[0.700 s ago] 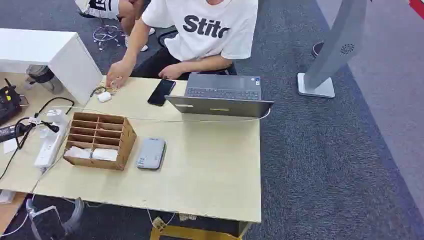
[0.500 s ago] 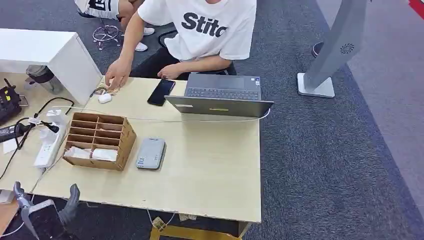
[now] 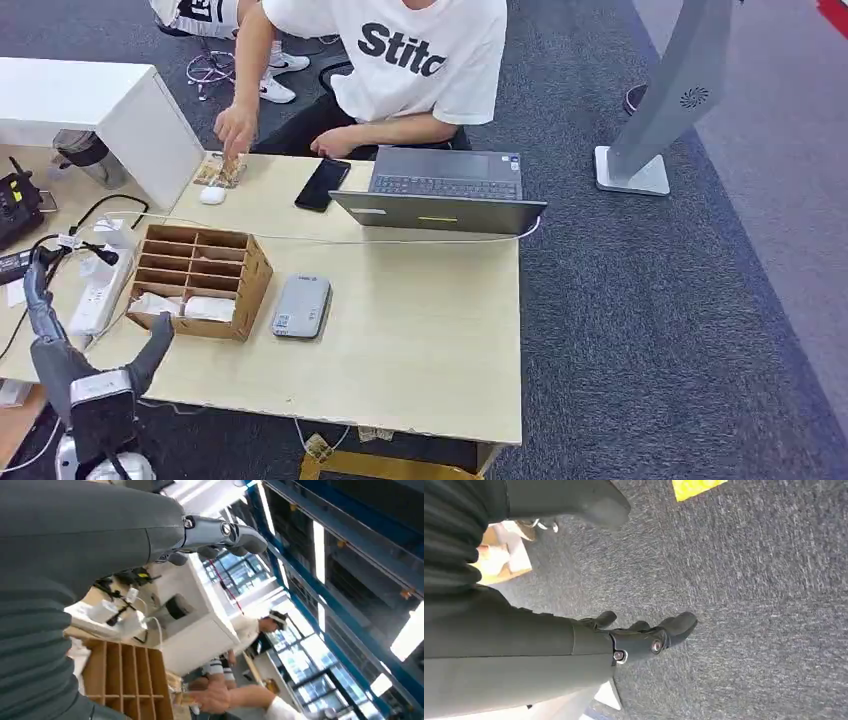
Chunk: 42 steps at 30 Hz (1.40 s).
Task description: Pass the card to the sensor for recognition and then transmit it.
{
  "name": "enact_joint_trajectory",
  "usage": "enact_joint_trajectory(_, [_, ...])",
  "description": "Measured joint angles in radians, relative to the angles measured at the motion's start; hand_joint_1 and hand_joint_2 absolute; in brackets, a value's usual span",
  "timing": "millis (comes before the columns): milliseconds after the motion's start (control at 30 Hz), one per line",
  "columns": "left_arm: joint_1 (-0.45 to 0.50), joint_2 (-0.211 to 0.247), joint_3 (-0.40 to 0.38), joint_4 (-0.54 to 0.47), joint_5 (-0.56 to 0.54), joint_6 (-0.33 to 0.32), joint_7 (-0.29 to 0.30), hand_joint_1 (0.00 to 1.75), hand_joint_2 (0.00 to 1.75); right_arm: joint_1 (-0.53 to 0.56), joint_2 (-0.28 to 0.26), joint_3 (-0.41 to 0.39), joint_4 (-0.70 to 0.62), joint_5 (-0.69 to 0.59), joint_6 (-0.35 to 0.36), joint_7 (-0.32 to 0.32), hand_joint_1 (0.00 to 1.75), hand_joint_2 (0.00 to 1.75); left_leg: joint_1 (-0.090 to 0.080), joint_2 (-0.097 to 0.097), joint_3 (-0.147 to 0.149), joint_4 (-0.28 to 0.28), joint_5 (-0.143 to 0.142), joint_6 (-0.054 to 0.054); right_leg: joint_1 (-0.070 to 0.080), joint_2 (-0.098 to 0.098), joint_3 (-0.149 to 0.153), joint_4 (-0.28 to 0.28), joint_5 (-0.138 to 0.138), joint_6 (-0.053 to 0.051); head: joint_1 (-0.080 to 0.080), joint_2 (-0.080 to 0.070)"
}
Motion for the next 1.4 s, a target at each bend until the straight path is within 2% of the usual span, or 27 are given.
enact_joint_trajectory(267, [-0.136, 0.149, -0.097, 0.002, -0.080, -0.159, 0.128, 0.00, 1.75, -0.002, 0.003, -0.007, 0.001, 0.016, 0.013, 0.014, 0.00, 1.75, 0.000, 0.000, 0.000, 0.000, 0.000, 0.000, 0.000, 0.001, 0.000, 0.000, 0.000, 0.000, 0.000, 0.000])
enact_joint_trajectory(500, [-0.281, 0.249, -0.186, 0.034, -0.174, -0.260, 0.239, 0.00, 1.75, -0.003, 0.003, -0.007, 0.001, 0.029, 0.027, 0.020, 0.00, 1.75, 0.000, 0.000, 0.000, 0.000, 0.001, 0.000, 0.000, 0.001, 0.000, 0.000, 0.000, 0.000, 0.000, 0.000])
enact_joint_trajectory(667, [-0.385, 0.306, -0.254, 0.075, -0.265, -0.297, 0.316, 0.00, 1.75, -0.004, 0.006, -0.007, 0.002, 0.043, 0.033, 0.021, 0.00, 1.75, 0.000, 0.001, 0.000, 0.000, 0.001, 0.000, 0.000, 0.001, -0.001, 0.000, 0.001, 0.000, 0.000, 0.000])
enact_joint_trajectory(967, [-0.556, 0.385, -0.365, 0.169, -0.467, -0.314, 0.461, 0.00, 1.75, -0.006, 0.009, -0.006, 0.006, 0.076, 0.051, 0.031, 0.00, 1.75, 0.000, 0.001, 0.000, 0.000, 0.001, -0.001, 0.000, 0.002, -0.001, 0.000, 0.001, 0.000, 0.000, 0.000])
enact_joint_trajectory(1000, [-0.575, 0.392, -0.377, 0.183, -0.490, -0.315, 0.478, 0.14, 1.75, -0.006, 0.009, -0.005, 0.007, 0.080, 0.053, 0.032, 0.00, 1.75, 0.000, 0.001, 0.000, 0.000, 0.001, -0.001, 0.000, 0.002, -0.001, 0.001, 0.001, 0.000, 0.000, 0.000])
enact_joint_trajectory(1033, [-0.592, 0.400, -0.389, 0.196, -0.513, -0.319, 0.496, 1.57, 1.75, -0.007, 0.009, -0.004, 0.008, 0.088, 0.058, 0.035, 0.00, 1.75, 0.000, 0.001, 0.000, 0.000, 0.001, -0.001, 0.000, 0.002, -0.001, 0.001, 0.001, 0.000, 0.000, 0.000])
enact_joint_trajectory(1067, [-0.605, 0.406, -0.396, 0.207, -0.534, -0.320, 0.512, 1.75, 1.75, -0.008, 0.009, -0.002, 0.008, 0.090, 0.060, 0.036, 0.00, 1.75, 0.000, 0.001, 0.000, 0.000, 0.001, -0.001, 0.000, 0.002, -0.001, 0.001, 0.001, 0.000, 0.000, 0.000])
enact_joint_trajectory(1200, [-0.643, 0.434, -0.423, 0.249, -0.603, -0.359, 0.574, 1.75, 1.75, -0.009, 0.011, 0.003, 0.009, 0.114, 0.071, 0.039, 0.00, 1.75, 0.000, 0.001, 0.000, 0.000, 0.001, -0.001, 0.000, 0.002, -0.001, 0.001, 0.001, 0.000, 0.000, 0.000])
enact_joint_trajectory(1400, [-0.645, 0.453, -0.436, 0.271, -0.601, -0.367, 0.584, 1.75, 1.75, -0.010, 0.011, 0.009, 0.009, 0.121, 0.078, 0.035, 0.00, 1.75, 0.000, 0.001, 0.000, 0.000, 0.002, -0.001, 0.000, 0.002, -0.001, 0.001, 0.001, -0.001, 0.000, 0.000])
